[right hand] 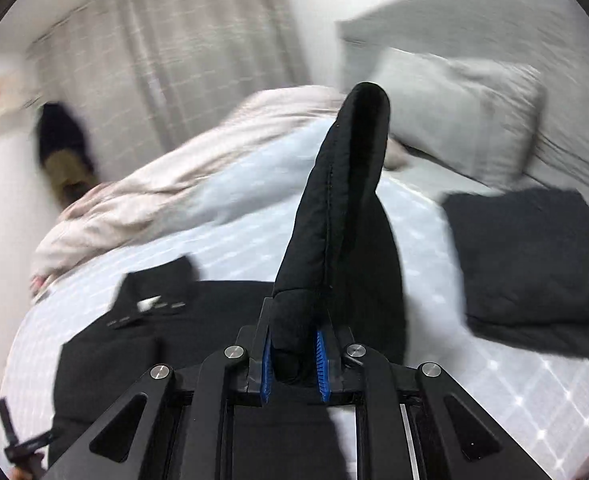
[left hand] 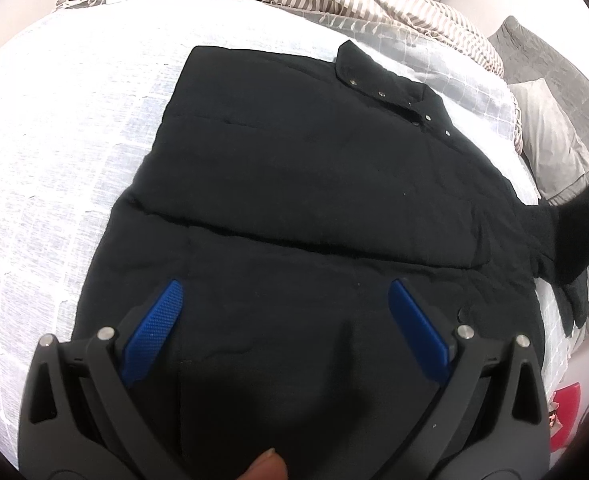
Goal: Fold large clothes
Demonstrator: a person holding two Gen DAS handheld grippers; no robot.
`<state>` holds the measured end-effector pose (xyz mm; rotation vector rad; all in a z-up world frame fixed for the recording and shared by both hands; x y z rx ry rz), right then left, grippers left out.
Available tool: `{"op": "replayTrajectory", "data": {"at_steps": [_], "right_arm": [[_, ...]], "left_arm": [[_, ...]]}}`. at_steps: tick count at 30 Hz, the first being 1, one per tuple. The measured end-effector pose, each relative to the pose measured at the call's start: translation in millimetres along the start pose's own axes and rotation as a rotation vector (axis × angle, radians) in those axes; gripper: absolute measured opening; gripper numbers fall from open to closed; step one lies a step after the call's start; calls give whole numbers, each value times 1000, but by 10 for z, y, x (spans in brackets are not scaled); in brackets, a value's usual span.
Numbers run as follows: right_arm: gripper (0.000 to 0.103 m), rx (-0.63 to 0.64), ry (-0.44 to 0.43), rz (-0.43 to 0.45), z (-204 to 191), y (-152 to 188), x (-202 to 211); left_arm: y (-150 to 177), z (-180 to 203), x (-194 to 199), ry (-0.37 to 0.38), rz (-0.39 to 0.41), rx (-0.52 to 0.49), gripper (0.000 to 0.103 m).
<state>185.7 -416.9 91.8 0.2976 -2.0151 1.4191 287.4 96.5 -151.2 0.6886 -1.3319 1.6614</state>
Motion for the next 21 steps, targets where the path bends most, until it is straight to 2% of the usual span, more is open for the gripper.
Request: {"op": "replayTrajectory", "data": {"at_steps": [5, 9, 10, 12, 16, 19, 21], "right_arm": [[17, 161, -117, -26, -1045, 165, -156], [19, 175, -255, -92, -1679, 447, -431], [22, 160, -287, -114, -1784, 509, -518], [24, 114, -344, -172, -1930, 677, -725], [35, 38, -369, -295, -2018, 1034, -1080], [67, -47, -463, -379, -1937, 1233, -1142], [71, -94, -492, -351, -1768, 1243, -1051]], "left_arm": [[-11, -25, 15, 6, 3, 12, 102], [-10, -36, 23, 12, 3, 19, 102], [-14, -37, 24, 13, 4, 20, 102], [-19, -45, 33, 15, 6, 20, 102], [-37, -75, 54, 22, 12, 32, 102], [-37, -59, 53, 14, 2, 21, 102], [-43, -4, 71, 1, 7, -8, 102]]}}
Point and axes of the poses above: each gripper's, at about its wrist camera, not at the fingertips, and x roughly against the way its jaws point, z to its right, y to its underside, the point moved 5 cm from there along -x, roughly the way its jaws point
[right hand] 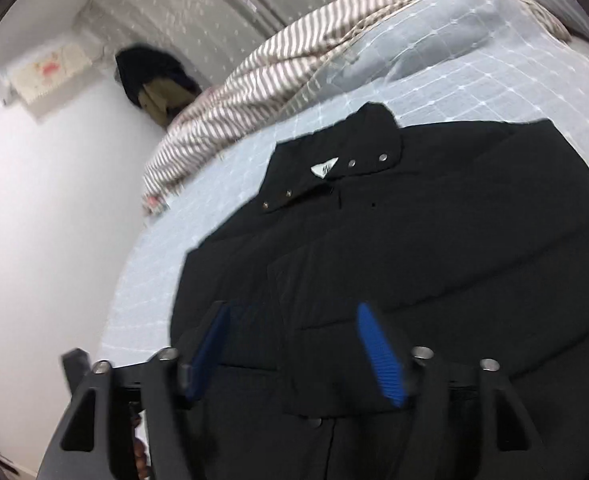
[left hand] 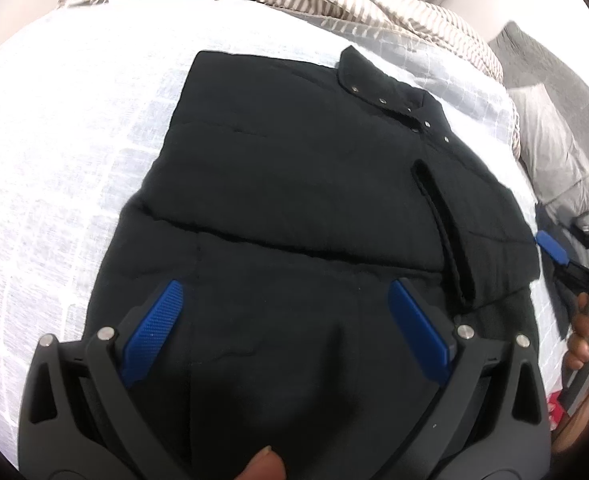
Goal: Fold large clothes
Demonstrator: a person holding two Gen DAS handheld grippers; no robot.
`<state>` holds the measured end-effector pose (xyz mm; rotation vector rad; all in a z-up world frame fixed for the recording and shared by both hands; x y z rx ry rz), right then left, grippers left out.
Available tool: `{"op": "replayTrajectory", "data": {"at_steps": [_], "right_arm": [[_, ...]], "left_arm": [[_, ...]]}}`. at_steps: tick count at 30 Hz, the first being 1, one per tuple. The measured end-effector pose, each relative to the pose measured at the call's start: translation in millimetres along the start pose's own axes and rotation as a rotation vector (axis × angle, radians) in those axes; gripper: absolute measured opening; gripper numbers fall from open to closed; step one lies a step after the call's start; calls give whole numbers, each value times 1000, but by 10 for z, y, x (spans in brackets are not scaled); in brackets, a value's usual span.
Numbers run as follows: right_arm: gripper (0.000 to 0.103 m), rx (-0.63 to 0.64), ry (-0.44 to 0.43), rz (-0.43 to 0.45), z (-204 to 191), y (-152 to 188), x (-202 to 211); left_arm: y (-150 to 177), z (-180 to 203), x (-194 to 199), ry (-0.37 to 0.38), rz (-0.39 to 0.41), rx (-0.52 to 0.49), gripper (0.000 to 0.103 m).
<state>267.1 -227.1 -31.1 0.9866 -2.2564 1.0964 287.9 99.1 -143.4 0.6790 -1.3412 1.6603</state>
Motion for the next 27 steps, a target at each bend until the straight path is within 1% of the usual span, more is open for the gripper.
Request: {"op": "replayTrajectory", "data": {"at_steps": [1, 2, 3, 6, 8, 9, 10, 12, 14, 15, 17, 18, 19, 20, 21, 22, 23, 25, 26, 27], "right_arm": [[72, -13, -4, 25, 82, 11, 99], [72, -27, 12, 44, 171, 19, 198], [72, -36, 45, 56, 278, 15, 274], [72, -37, 203, 101, 602, 27, 521], [72, -42, 268, 137, 797, 43, 664], [72, -56, 285, 159, 910, 65, 729], [72, -78, 293, 174, 1002, 84, 770], [72, -135, 317, 175, 1165, 80, 838], [72, -162, 310, 169, 1263, 65, 900], [72, -164, 297, 175, 1311, 40, 944], [72, -167, 298, 193, 1398, 3, 1040], [72, -172, 310, 208, 1446, -15, 1087], [72, -178, 319, 220, 1490, -32, 1133], [72, -193, 333, 235, 1560, -52, 1187], [72, -206, 343, 245, 1615, -60, 1219], [72, -221, 351, 254, 1669, -72, 1253], [72, -242, 357, 265, 1744, -77, 1293], [72, -274, 359, 279, 1845, -72, 1362], [72, -285, 365, 283, 1897, -72, 1383], [72, -293, 380, 287, 1954, -71, 1408]], "left_arm": [[-7, 60, 20, 1, 7, -20, 102], [-14, 108, 37, 5, 12, -34, 102], [-26, 177, 60, 12, 20, -46, 102], [-77, 514, 97, 35, 44, -108, 102], [-109, 771, 52, 46, 49, -157, 102], [-126, 908, -11, 55, 43, -175, 102], [-144, 1007, -88, 66, 34, -182, 102], [-160, 1214, -323, 105, -9, -169, 102], [-111, 1356, -532, 145, -77, -149, 102], [-48, 1426, -629, 171, -115, -135, 100], [95, 1501, -770, 208, -187, -107, 93], [176, 1536, -830, 231, -220, -85, 85], [242, 1573, -881, 253, -243, -64, 76], [278, 1616, -895, 253, -236, -58, 71], [281, 1664, -871, 231, -208, -73, 51], [273, 1707, -831, 220, -185, -88, 12], [233, 1748, -744, 202, -141, -100, 11], [104, 1868, -505, 219, -32, -129, 10], [9, 1928, -342, 217, 34, -152, 10], [-70, 1956, -224, 209, 83, -163, 10]]}}
Point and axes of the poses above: each gripper's, at about its wrist camera, not at the fingertips, and x roughly against the way its jaws point, z to its right, y to its underside, the point moved 5 cm from there along -x, roughly the way its jaws point
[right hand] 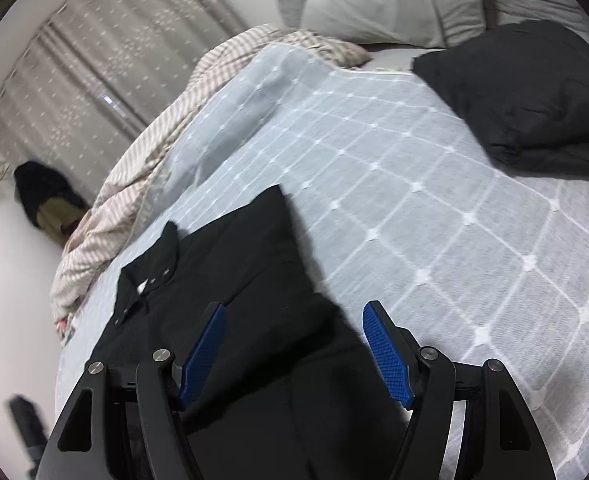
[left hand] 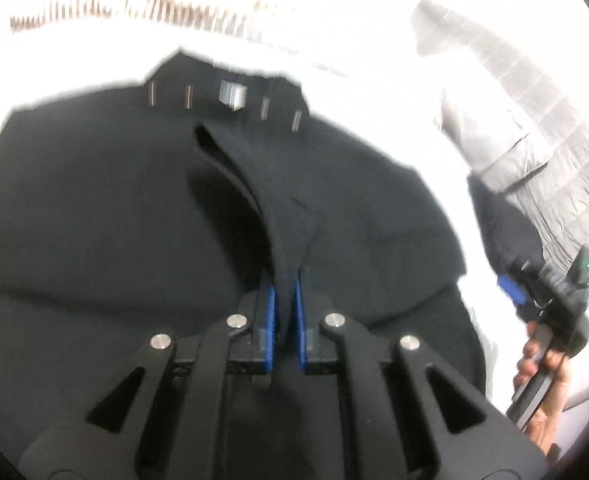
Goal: Fold large clothes
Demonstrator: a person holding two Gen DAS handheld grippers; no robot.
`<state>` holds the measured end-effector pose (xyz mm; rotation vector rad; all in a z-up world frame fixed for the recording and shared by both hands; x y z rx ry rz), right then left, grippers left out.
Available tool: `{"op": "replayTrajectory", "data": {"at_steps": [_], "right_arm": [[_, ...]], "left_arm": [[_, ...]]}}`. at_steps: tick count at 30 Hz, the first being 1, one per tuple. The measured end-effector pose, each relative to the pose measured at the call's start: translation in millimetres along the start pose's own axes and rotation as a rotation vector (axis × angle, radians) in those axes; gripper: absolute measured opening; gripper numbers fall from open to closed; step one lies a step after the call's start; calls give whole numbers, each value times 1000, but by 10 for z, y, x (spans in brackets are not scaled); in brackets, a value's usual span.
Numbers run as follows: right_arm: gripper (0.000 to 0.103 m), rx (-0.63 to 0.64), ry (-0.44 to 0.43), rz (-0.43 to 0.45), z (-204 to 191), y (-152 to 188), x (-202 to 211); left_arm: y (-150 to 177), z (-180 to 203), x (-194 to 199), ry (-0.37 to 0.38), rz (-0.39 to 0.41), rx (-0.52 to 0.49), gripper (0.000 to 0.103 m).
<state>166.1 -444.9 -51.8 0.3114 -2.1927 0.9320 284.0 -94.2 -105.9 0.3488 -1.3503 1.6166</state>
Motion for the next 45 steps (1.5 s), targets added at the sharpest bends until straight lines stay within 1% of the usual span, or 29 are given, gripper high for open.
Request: {"op": "replayTrajectory", "data": {"at_steps": [2, 3, 4, 6, 7, 8, 9, 11, 12, 13, 14, 16, 19, 22, 23, 24, 26, 27, 29, 30, 31, 32, 33, 34, 35, 38, 40, 42, 45], "right_arm": [[72, 2, 37, 11, 85, -34, 1], [72, 5, 50, 14, 109, -49, -13], [72, 9, 59, 15, 129, -54, -33], [72, 22, 77, 9, 157, -47, -93], [72, 32, 89, 3, 157, -40, -123], [72, 44, 100, 0, 151, -33, -146], [72, 63, 111, -2, 131, -27, -179], [72, 103, 117, -2, 58, -31, -235], [72, 123, 118, 2, 19, -38, -267], [72, 146, 118, 6, -34, -42, -300], [72, 173, 121, 8, -91, -37, -339], [72, 214, 131, 7, -171, -5, -417], [72, 272, 151, -17, -247, 93, -570], [72, 293, 190, -63, -189, 192, -738], [73, 290, 196, -83, -138, 220, -797], [75, 275, 189, -102, -77, 238, -847], [76, 224, 146, -111, 22, 223, -859], [76, 212, 148, -116, 40, 203, -841], [76, 177, 180, -118, 64, 136, -750], [76, 162, 176, -109, 64, 103, -695], [76, 149, 161, -102, 53, 80, -640], [76, 140, 142, -97, 39, 65, -581], [76, 131, 129, -95, 23, 56, -514], [76, 124, 124, -92, 2, 53, -446], [77, 121, 121, -89, -21, 63, -374], [79, 149, 96, -104, -152, 143, -158], [82, 211, 82, -118, -277, 236, 5], [84, 293, 84, -124, -400, 351, 162], [85, 365, 89, -129, -467, 541, 396]], "left_arm": [[-180, 9, 139, -44, 69, -13, 10], [-248, -30, 136, -77, 80, -17, 12], [-296, -101, 70, -130, 67, -25, 19], [-309, -305, -154, -258, -30, -25, 22], [-302, -396, -206, -299, -55, -10, 22], [-306, -450, -185, -298, -39, 14, 22], [-324, -464, -119, -269, 4, 37, 22], [-363, -402, -18, -214, 80, 48, 28], [-378, -338, -3, -188, 103, 33, 38], [-381, -274, -31, -172, 110, 11, 45], [-378, -211, -72, -152, 108, -22, 46], [-360, -67, -273, -133, 88, -87, 47], [-284, -16, -537, -140, 34, -131, 47], [-145, -130, -814, -191, -64, -109, 47], [-103, -188, -870, -192, -81, -84, 47], [-95, -213, -868, -177, -69, -63, 47], [-72, -218, -801, -171, -60, -45, 47], [-65, -208, -759, -169, -62, -46, 47], [-40, -163, -629, -166, -67, -61, 47], [-25, -135, -558, -165, -70, -68, 51], [-5, -117, -479, -165, -75, -75, 64], [19, -108, -388, -170, -77, -78, 72], [37, -102, -284, -174, -70, -79, 82], [60, -98, -171, -174, -59, -80, 85], [74, -117, -73, -175, -58, -81, 85], [178, -200, 208, -190, -80, -71, 87], [272, -288, 412, -206, -94, -55, 95], [370, -382, 638, -216, -89, -50, 96], [518, -546, 991, -250, -73, -66, 98]]}}
Point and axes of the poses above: each gripper's, at about its wrist camera, not at the fingertips, and x roughly against the way its jaws point, z to its right, y to its underside, the point moved 5 cm from there along -x, roughly the way its jaws point
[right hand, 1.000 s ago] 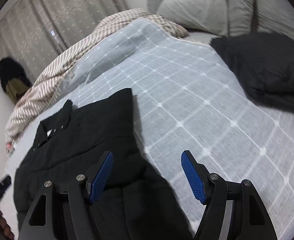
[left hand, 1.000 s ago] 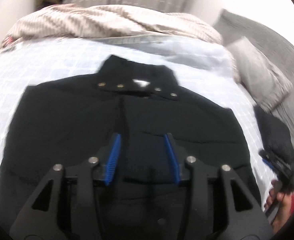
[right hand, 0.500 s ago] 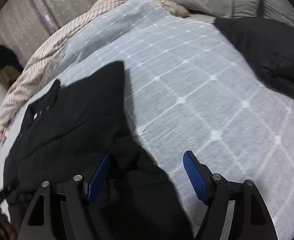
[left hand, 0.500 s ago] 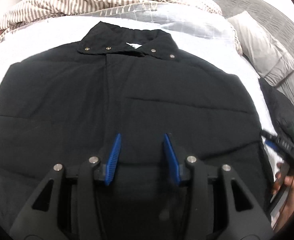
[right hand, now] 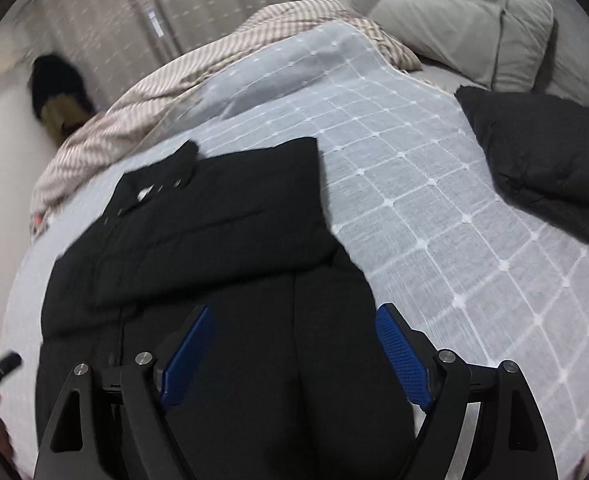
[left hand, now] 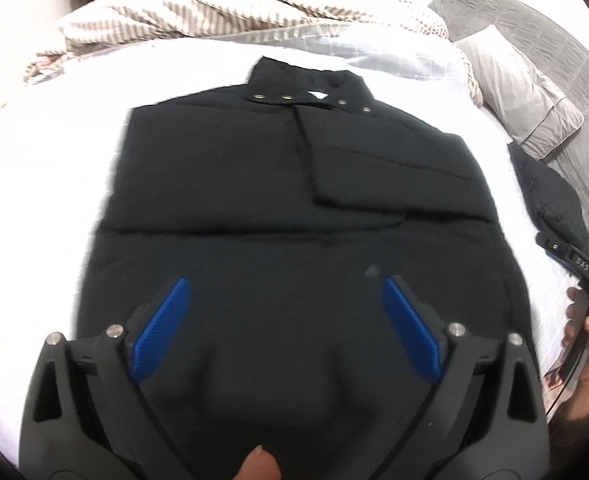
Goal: Fold large clothes
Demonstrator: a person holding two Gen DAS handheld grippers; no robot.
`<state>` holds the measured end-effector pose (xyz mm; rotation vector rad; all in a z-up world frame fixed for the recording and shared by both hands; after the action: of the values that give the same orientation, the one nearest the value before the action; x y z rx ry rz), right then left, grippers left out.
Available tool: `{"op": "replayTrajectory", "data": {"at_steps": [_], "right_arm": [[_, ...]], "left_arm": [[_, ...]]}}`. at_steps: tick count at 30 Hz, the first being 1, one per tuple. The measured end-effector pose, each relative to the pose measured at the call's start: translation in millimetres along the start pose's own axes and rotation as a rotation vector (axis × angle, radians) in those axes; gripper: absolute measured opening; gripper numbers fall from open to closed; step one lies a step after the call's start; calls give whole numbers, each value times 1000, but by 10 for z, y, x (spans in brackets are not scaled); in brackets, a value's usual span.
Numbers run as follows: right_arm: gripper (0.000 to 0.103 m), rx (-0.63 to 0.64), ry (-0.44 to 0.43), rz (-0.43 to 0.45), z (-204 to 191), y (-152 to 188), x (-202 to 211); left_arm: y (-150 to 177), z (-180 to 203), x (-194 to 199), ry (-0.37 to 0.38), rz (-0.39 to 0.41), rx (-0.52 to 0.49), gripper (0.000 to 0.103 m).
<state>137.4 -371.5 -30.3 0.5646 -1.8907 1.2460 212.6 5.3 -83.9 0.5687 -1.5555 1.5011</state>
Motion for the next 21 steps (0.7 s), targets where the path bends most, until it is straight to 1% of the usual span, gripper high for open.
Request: {"op": "replayTrajectory", "data": {"at_steps": [2, 4, 9, 13, 16, 21], "right_arm": [[85, 34, -16, -29, -43, 135, 101], [85, 59, -32, -55, -58, 262, 182], [86, 102, -80, -123, 31, 621, 319], [86, 59, -128, -165, 280, 896, 431], [86, 7, -145, -177, 507, 1043, 506], [86, -82, -154, -213, 872, 1249, 537]], "left_arm": [[104, -174, 176, -30, 9, -3, 101], [213, -321, 313, -44, 11, -1, 102], [602, -749, 501, -59, -50, -12, 102], [922, -1085, 521, -95, -123, -7, 102], [1135, -1306, 506, -61, -176, 34, 102], [1430, -1623, 427, 28, -244, 158, 102]]}}
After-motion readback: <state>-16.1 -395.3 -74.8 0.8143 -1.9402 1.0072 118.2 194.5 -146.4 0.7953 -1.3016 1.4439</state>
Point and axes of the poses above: each gripper's, at about its wrist camera, not at the fingertips, and x roughly against the way its jaws point, z to its right, y to its underside, the point moved 5 cm from there along -x, roughly the way its jaws point
